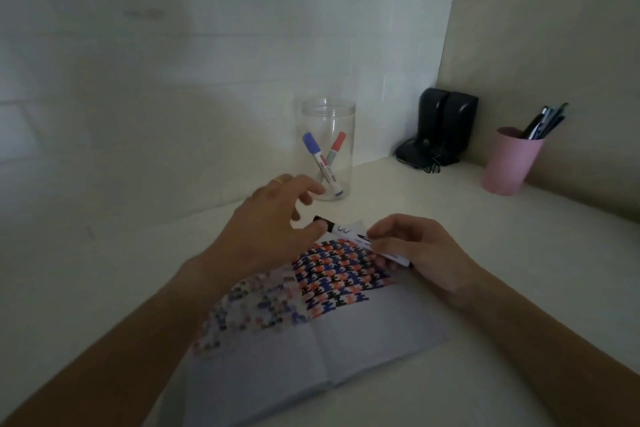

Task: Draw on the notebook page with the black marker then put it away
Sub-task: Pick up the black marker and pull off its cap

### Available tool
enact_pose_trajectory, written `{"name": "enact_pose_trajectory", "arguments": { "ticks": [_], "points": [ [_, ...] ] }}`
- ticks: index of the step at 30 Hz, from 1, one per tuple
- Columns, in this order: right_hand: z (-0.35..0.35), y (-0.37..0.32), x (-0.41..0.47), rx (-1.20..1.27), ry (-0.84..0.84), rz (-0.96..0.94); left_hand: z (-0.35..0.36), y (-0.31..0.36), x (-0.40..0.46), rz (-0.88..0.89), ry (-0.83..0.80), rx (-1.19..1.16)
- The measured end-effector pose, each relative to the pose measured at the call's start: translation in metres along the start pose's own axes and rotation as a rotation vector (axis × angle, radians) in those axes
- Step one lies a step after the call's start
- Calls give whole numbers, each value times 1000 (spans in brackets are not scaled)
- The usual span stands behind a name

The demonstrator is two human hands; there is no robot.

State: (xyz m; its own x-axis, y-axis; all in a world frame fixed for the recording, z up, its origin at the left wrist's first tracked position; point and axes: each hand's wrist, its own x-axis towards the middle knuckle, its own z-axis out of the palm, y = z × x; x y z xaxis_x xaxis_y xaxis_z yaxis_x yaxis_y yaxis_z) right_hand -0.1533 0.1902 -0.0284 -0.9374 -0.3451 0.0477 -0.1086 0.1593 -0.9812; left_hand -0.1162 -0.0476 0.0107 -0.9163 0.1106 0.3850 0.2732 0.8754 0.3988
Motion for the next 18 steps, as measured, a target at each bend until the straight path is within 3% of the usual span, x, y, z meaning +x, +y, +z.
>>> {"name": "enact_pose_trajectory", "arguments": {
  "ticks": [5, 9, 13, 18],
  "points": [
    [-3, -2, -3, 216, 80, 16, 28, -12, -6, 187, 25, 127],
    [4, -11, -8, 565, 93, -54, 32, -10, -7, 321, 50, 49],
    [22, -13, -18, 382, 44, -104, 36, -1, -13, 385, 34, -9],
    [30, -15, -20, 205, 114, -160, 36, 13, -19, 349, -30, -78]
  ]
}}
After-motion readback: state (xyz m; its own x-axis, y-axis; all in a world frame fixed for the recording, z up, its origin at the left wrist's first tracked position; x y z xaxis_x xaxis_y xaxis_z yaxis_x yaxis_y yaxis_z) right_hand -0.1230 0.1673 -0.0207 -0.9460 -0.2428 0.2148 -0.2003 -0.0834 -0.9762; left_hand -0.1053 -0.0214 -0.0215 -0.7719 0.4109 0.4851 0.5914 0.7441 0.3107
